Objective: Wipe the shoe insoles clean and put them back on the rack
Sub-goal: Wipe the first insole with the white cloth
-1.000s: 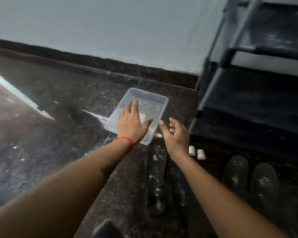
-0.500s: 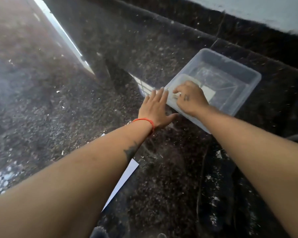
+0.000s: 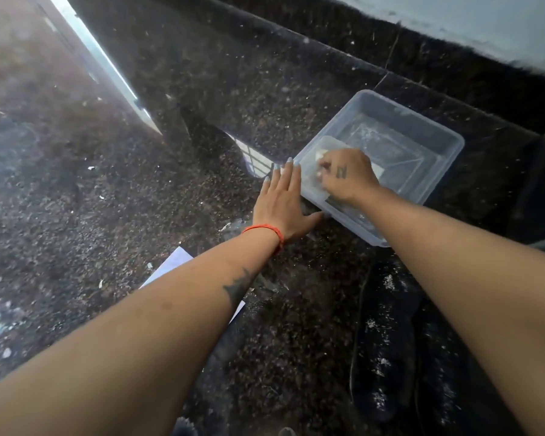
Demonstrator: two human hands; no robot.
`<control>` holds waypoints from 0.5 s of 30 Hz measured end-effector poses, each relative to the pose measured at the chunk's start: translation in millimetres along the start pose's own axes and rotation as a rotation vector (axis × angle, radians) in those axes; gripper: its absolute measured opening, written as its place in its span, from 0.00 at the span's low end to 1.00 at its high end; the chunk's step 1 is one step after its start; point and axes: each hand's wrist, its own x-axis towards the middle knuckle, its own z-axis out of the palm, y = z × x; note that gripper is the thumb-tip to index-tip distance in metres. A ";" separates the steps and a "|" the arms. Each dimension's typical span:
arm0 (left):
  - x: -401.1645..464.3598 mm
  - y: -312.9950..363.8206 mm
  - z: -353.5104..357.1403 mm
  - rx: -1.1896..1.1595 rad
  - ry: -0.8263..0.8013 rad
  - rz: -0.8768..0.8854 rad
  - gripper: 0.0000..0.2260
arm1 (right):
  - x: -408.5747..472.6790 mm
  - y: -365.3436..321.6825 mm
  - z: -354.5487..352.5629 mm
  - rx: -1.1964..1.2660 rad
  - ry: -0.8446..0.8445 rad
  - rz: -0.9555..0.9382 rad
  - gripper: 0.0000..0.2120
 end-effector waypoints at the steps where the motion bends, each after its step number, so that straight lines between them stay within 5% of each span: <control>1: -0.5 4.6 -0.4 -0.018 0.026 -0.004 0.44 | -2.6 1.1 -7.1 0.088 0.057 0.030 0.11; 9: -28.1 63.0 2.4 -0.234 0.176 0.048 0.36 | -71.2 24.3 -61.4 0.876 0.317 0.446 0.11; 12: -55.6 83.7 12.8 -0.336 0.221 0.036 0.28 | -116.6 39.8 -63.3 0.979 0.319 0.628 0.13; 15: -88.3 97.8 30.7 -0.454 0.075 -0.123 0.21 | -169.7 54.6 -47.6 0.932 0.226 0.829 0.12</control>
